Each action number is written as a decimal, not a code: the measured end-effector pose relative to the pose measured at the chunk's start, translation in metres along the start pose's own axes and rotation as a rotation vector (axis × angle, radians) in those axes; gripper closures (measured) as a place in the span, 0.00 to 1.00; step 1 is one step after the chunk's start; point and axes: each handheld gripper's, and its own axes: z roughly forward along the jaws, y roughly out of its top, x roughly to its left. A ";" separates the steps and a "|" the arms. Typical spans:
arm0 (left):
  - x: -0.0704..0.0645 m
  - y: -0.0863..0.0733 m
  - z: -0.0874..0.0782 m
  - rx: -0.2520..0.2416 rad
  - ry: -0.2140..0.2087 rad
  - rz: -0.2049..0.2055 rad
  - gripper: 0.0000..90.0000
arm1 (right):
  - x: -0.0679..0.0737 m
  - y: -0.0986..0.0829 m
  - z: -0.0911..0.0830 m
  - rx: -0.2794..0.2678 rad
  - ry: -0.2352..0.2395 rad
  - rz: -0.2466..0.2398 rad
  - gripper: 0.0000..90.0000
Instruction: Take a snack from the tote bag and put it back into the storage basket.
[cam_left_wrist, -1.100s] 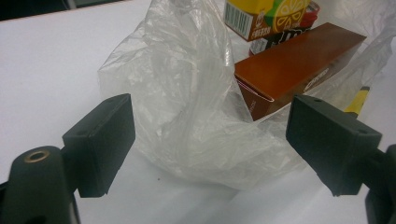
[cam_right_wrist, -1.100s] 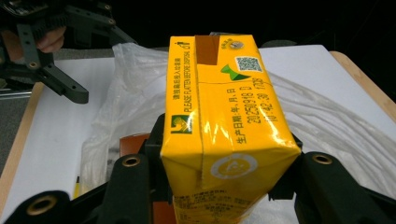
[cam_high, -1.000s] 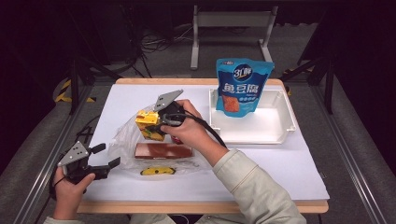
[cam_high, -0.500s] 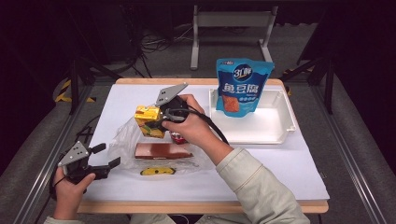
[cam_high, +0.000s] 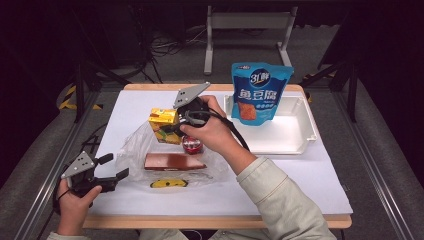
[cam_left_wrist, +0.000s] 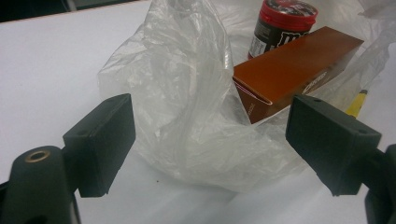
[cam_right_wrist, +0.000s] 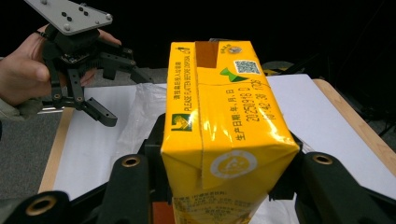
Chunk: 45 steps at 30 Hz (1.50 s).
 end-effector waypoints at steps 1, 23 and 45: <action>0.000 0.000 0.000 0.000 0.001 0.002 0.18 | -0.001 0.000 -0.002 -0.001 -0.003 0.002 0.60; -0.001 0.000 0.001 0.003 0.002 -0.007 0.18 | -0.016 -0.011 -0.050 -0.017 -0.069 0.029 0.60; 0.000 0.000 0.001 0.002 0.007 -0.010 0.19 | -0.039 -0.033 -0.094 -0.033 -0.163 0.075 0.60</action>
